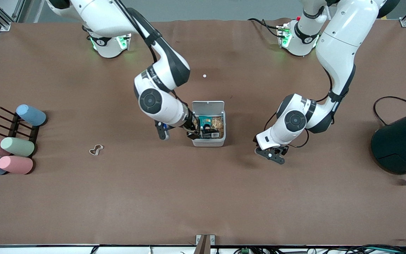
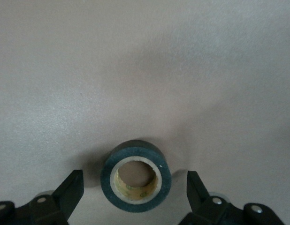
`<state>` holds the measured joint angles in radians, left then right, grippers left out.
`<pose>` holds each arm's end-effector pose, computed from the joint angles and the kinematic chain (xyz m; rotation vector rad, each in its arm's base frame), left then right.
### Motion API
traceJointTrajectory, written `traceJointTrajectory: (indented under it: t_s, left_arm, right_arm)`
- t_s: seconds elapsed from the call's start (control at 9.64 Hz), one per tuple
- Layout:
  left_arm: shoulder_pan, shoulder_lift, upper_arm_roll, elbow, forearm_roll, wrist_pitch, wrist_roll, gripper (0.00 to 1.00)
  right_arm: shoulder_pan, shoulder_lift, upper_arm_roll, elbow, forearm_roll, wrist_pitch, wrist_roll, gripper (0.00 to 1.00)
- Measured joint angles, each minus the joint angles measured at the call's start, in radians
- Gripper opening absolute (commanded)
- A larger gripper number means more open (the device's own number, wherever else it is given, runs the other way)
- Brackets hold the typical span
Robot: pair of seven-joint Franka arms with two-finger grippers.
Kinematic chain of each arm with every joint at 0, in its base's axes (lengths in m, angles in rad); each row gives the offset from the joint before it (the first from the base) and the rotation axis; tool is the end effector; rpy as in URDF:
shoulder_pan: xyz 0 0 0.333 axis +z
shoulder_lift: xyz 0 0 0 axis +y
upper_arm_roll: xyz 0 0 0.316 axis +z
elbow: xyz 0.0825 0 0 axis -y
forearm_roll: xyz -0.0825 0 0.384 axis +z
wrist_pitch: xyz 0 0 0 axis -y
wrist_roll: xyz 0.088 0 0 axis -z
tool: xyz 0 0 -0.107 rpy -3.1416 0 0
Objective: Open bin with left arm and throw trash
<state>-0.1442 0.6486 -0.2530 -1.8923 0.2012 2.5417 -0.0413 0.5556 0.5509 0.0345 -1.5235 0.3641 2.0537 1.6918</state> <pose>0.5851 -0.2410 0.1698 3.0151 -0.7210 0.0327 0.5725 0.4020 0.3408 -2.3914 1.7819 0.4762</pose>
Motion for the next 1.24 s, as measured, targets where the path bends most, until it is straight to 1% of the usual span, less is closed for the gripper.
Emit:
traceJointTrajectory:
  t_s: [0.1,0.21,0.31,0.41,0.52,0.62,0.73,0.83,0.93,1.04,1.14,1.24]
  left_arm:
    - [0.000,0.002,0.000,-0.002,0.004,0.002,0.000,0.10]
    - [0.002,-0.001,0.003,-0.001,0.011,0.003,0.000,0.00]
    - [0.003,-0.007,0.000,-0.001,0.012,0.000,0.000,0.00]
    - [0.002,-0.010,-0.003,-0.001,0.012,0.002,0.000,0.00]
    - [-0.001,-0.011,-0.007,0.006,0.012,0.004,0.000,0.00]
    - [-0.003,-0.018,-0.020,0.031,0.012,-0.016,0.000,0.00]
    - [-0.003,-0.032,-0.056,0.088,0.011,-0.099,-0.004,0.00]
    - [-0.004,-0.050,-0.107,0.170,0.010,-0.222,-0.034,0.00]
    - [-0.008,-0.068,-0.151,0.243,0.009,-0.313,-0.080,0.00]
    - [-0.012,-0.079,-0.189,0.281,0.009,-0.352,-0.138,0.00]
    - [-0.020,-0.080,-0.215,0.292,0.009,-0.361,-0.198,0.00]
    - [-0.032,-0.073,-0.223,0.295,0.009,-0.360,-0.238,0.00]
  right_arm:
    - [-0.073,-0.043,-0.005,0.008,-0.002,-0.086,-0.038,1.00]
    - [-0.166,-0.085,-0.007,0.007,-0.006,-0.155,-0.079,1.00]
    - [-0.247,-0.105,-0.007,-0.004,-0.061,-0.188,-0.127,1.00]
    - [-0.310,-0.106,-0.007,-0.041,-0.151,-0.191,-0.201,1.00]
    - [-0.355,-0.101,-0.007,-0.088,-0.216,-0.182,-0.314,1.00]
    - [-0.393,-0.095,-0.007,-0.128,-0.260,-0.169,-0.447,1.00]
    - [-0.428,-0.093,-0.008,-0.161,-0.297,-0.131,-0.570,1.00]
    - [-0.456,-0.092,-0.008,-0.205,-0.327,-0.050,-0.669,1.00]
    - [-0.474,-0.091,-0.008,-0.269,-0.359,0.059,-0.738,1.00]
    - [-0.486,-0.089,-0.007,-0.354,-0.388,0.195,-0.772,1.00]
    - [-0.496,-0.088,-0.007,-0.439,-0.406,0.321,-0.786,1.00]
    - [-0.504,-0.088,-0.007,-0.497,-0.411,0.393,-0.797,1.00]
